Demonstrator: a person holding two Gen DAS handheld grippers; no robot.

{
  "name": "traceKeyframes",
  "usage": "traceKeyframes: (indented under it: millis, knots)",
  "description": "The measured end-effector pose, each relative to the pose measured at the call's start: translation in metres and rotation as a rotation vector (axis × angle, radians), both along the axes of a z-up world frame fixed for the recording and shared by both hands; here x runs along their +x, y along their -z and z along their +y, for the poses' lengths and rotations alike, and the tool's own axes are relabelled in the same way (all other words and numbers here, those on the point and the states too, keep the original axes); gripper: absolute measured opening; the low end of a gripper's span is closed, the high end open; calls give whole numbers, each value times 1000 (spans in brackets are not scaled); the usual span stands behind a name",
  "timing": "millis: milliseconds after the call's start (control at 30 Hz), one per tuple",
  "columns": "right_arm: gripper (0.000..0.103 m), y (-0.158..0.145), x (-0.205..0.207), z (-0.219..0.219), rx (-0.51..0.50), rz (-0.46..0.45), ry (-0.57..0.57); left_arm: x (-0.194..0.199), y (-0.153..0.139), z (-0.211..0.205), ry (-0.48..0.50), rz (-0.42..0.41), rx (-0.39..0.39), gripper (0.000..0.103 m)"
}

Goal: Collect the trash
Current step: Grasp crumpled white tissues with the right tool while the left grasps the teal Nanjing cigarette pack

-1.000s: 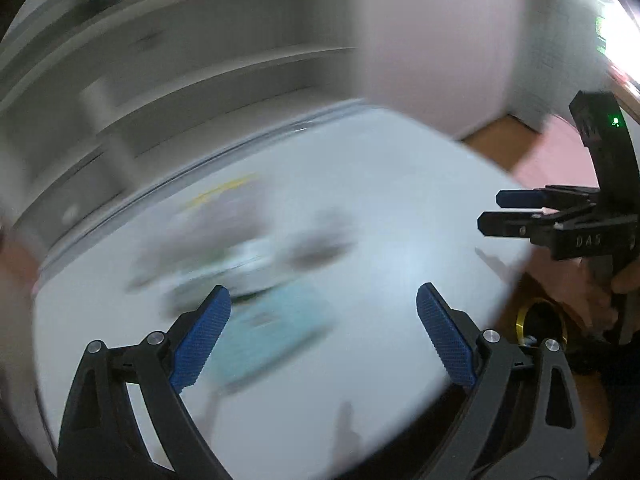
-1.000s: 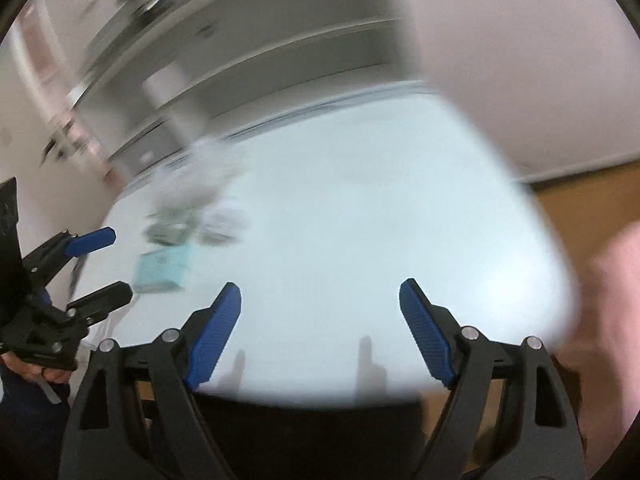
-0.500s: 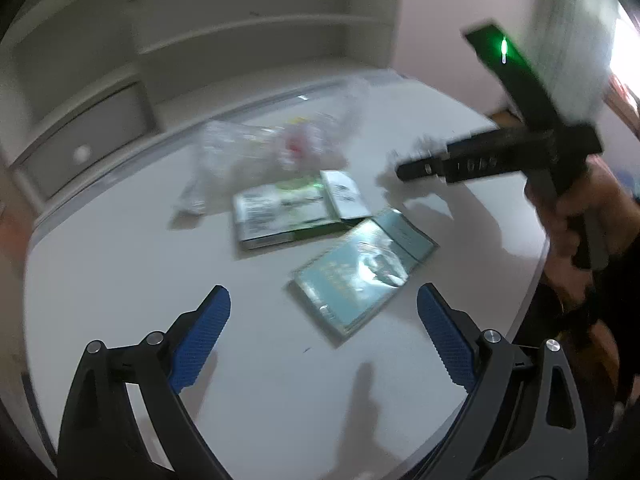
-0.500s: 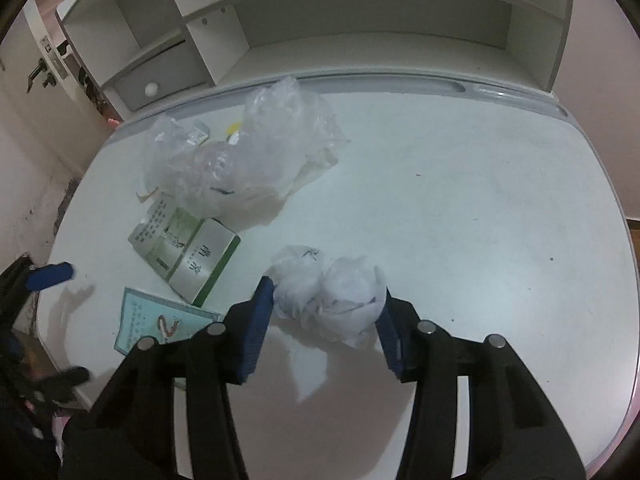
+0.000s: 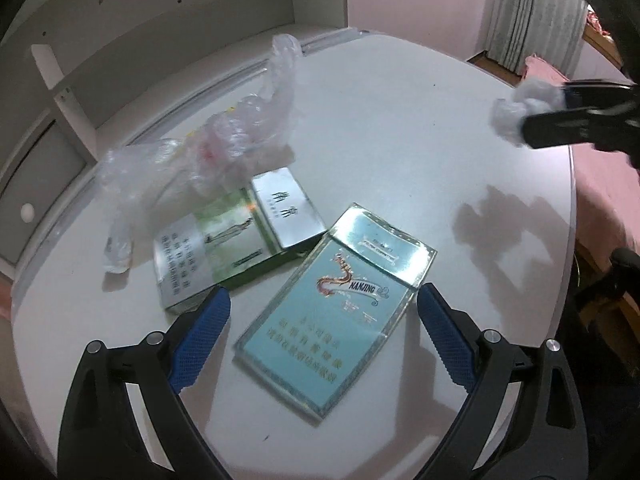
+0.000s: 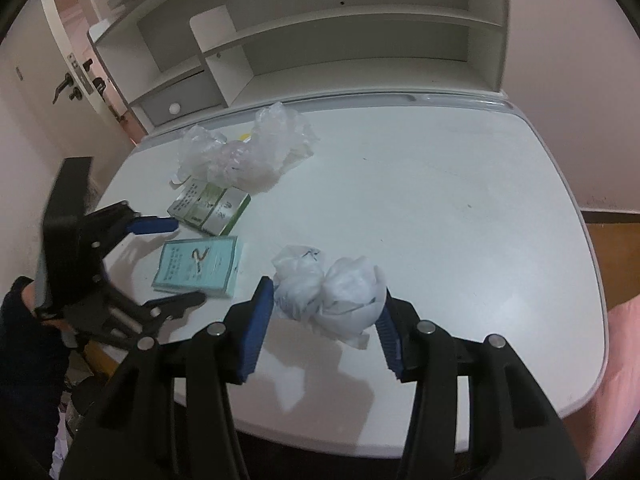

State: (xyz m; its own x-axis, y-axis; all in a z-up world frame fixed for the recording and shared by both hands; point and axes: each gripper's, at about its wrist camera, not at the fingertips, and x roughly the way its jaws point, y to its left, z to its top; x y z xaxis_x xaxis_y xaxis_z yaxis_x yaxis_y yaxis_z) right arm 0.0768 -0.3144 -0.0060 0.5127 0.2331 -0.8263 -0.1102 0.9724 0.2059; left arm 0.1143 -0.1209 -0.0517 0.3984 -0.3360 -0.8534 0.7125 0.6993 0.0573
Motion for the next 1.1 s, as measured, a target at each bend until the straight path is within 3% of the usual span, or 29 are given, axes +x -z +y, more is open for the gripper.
traceKeyframes:
  millis: [200, 267, 433, 833, 1100]
  knots:
    - [49, -5, -19, -11, 15, -4, 19, 7, 5, -14, -5, 27, -26, 89]
    - [49, -5, -22, -13, 20, -6, 25, 4, 2, -17, 14, 21, -34, 72]
    - [49, -3, -27, -18, 35, -8, 34, -6, -1, -26, 21, 24, 8, 60]
    - [49, -17, -58, -51, 62, -55, 106, -26, -45, -37, -37, -18, -43, 59]
    - [49, -16, -108, -115, 82, -87, 259, -46, -68, -63, 26, -34, -67, 59]
